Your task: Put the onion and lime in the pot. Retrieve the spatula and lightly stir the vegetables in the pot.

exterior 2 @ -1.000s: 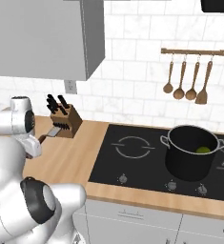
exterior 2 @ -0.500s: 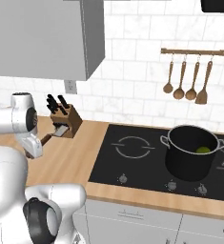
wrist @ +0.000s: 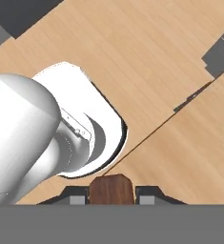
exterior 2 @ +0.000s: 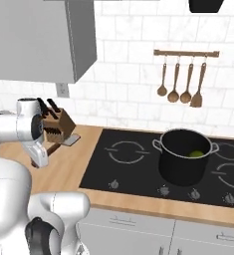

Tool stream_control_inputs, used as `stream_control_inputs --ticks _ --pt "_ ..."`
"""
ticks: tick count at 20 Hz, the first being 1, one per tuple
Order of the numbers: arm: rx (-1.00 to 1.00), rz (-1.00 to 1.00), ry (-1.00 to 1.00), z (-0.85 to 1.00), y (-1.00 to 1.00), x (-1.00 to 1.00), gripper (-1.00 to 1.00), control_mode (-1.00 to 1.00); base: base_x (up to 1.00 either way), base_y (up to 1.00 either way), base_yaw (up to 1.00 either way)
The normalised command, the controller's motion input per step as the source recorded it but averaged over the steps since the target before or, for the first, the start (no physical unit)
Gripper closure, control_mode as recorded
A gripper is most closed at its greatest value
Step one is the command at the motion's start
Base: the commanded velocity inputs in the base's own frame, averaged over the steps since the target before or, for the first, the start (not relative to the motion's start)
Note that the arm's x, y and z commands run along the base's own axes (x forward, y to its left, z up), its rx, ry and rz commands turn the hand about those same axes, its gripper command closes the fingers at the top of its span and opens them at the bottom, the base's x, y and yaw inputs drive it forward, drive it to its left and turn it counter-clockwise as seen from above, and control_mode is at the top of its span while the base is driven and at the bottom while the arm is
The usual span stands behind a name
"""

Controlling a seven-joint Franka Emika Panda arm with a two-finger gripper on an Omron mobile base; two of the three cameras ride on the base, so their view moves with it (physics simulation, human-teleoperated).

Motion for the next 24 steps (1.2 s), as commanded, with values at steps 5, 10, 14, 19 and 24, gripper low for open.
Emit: stream_control_inputs --ticks 5,10,14,19,24 --pt "0.0 0.0 0.0 0.0 0.0 0.0 1.0 1.0 -0.05 -0.79 -0.05" --pt "0.0 0.0 0.0 0.0 0.0 0.0 1.0 1.0 0.0 -0.5 -0.11" --pt "0.0 0.0 0.0 0.0 0.0 0.0 1.0 1.0 0.0 -0.42 -0.15" --pt "0.0 0.0 0.0 0.0 0.0 0.0 1.0 1.0 0.0 -0.42 -0.14" --pt "0.0 0.0 0.0 0.0 0.0 0.0 1.0 1.0 0.0 -0.3 -0.06"
